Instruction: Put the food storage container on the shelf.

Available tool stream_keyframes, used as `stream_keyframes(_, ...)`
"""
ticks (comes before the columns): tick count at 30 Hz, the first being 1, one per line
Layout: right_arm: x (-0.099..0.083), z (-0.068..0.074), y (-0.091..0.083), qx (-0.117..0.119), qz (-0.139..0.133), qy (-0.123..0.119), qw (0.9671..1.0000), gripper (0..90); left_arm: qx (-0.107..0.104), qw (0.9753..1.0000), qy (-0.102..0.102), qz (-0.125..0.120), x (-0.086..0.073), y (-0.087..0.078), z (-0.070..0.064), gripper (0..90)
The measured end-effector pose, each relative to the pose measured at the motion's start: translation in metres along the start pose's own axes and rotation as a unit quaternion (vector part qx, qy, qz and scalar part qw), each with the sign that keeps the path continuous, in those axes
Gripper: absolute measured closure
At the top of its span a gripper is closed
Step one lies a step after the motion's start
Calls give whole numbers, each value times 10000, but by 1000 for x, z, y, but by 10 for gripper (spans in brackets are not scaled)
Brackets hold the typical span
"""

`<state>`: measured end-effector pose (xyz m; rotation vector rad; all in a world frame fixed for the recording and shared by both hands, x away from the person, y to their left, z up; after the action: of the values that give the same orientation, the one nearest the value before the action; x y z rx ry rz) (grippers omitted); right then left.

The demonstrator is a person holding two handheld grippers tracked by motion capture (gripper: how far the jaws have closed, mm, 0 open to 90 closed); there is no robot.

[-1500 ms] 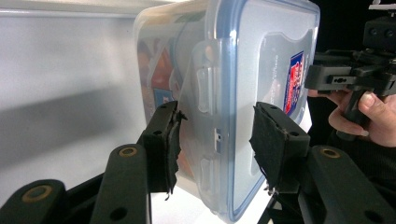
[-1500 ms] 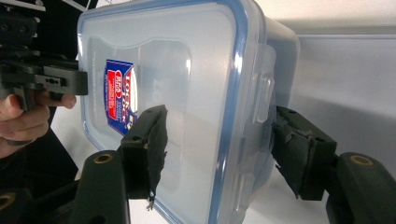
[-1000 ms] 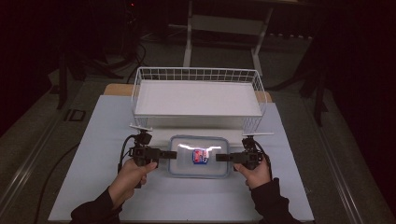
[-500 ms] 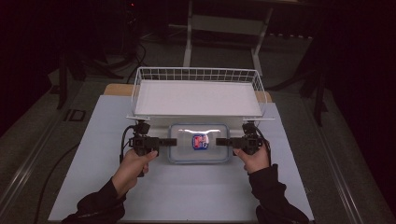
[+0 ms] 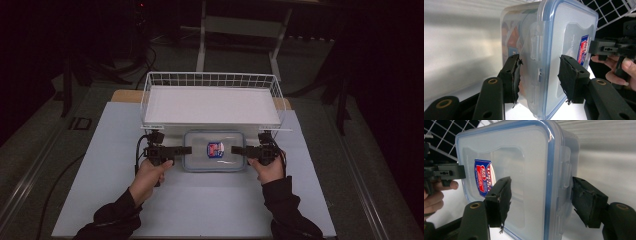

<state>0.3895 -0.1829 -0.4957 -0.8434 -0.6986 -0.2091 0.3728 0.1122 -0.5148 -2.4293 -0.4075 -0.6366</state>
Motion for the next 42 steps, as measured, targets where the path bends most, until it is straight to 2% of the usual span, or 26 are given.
stream_keyframes(4, 1, -2, 2, -49, -26, 32, 10000, 343, 9, 10000, -1, -14, 0, 4, 3, 514)
stream_keyframes(6, 0, -7, 5, -48, -68, 55, 10000, 342, 54, 10000, 82, -1, -1, 8, 6, 513)
stream_keyframes(8, -3, -9, 7, -57, -64, 90, 9999, 340, 26, 9999, 79, -57, -1, 10, 7, 512)
stream_keyframes(13, -4, -16, 10, 61, -117, 227, 9997, 338, 21, 9999, 71, -84, -1, 11, 6, 511)
stream_keyframes(22, -4, -16, 11, -17, -186, 84, 9998, 319, -22, 9996, 143, -226, -1, 12, 7, 497)
stream_keyframes(23, -5, -16, 11, -32, -286, 58, 9996, 309, -26, 9993, 186, -315, -1, 13, 7, 490)
stream_keyframes(24, -6, -16, 12, -55, -307, 50, 9995, 295, 125, 9981, 422, -427, 1, 13, 8, 487)
stream_keyframes(25, -6, -16, 12, -55, -307, 50, 9995, 295, 125, 9981, 422, -427, 1, 13, 8, 485)
stream_keyframes(26, -6, -14, 13, -130, -334, 3, 9994, 284, 233, 9969, 520, -539, 1, 13, 7, 482)
stream_keyframes(29, -6, -15, 15, -151, -449, -1, 9989, 275, 308, 9959, 591, -613, 2, 14, 7, 482)
stream_keyframes(30, -5, -14, 17, -216, -502, -41, 9985, 257, 438, 9940, 701, -715, 2, 14, 5, 481)
stream_keyframes(33, -4, -14, 18, -271, -553, -21, 9981, 242, 439, 9941, 649, -746, 3, 15, 6, 473)
stream_keyframes(35, -2, -14, 20, -363, -625, -86, 9973, 234, 465, 9945, 546, -769, 3, 15, 9, 456)
stream_keyframes(36, 1, -12, 20, -458, -648, -70, 9968, 251, 446, 9948, 535, -741, 3, 16, 10, 455)
stream_keyframes(37, 1, -12, 20, -458, -648, -70, 9968, 251, 446, 9948, 535, -741, 3, 16, 10, 449)
stream_keyframes(38, 1, -11, 19, -558, -672, -92, 9961, 300, 420, 9954, 435, -748, 4, 16, 11, 449)
stream_keyframes(39, 3, -7, 18, -675, -693, -154, 9952, 329, 441, 9951, 468, -746, 4, 17, 11, 437)
stream_keyframes(40, 5, -7, 19, -791, -737, -366, 9935, 322, 468, 9949, 485, -748, 4, 17, 11, 429)
stream_keyframes(42, 7, -5, 21, -879, -763, -467, 9921, 310, 504, 9948, 475, -753, 5, 17, 10, 427)
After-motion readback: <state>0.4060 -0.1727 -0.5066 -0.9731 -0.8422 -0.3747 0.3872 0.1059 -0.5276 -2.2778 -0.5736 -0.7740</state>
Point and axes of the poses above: each handheld gripper's, and its own axes: y roughly forward along the jaws, x roughly out of its top, z roughly to its left, the point moved 4 cm from there along y, roughly forward along the jaws, and after that the axes turned 4 degrees about -y, right-handed, at the moved point
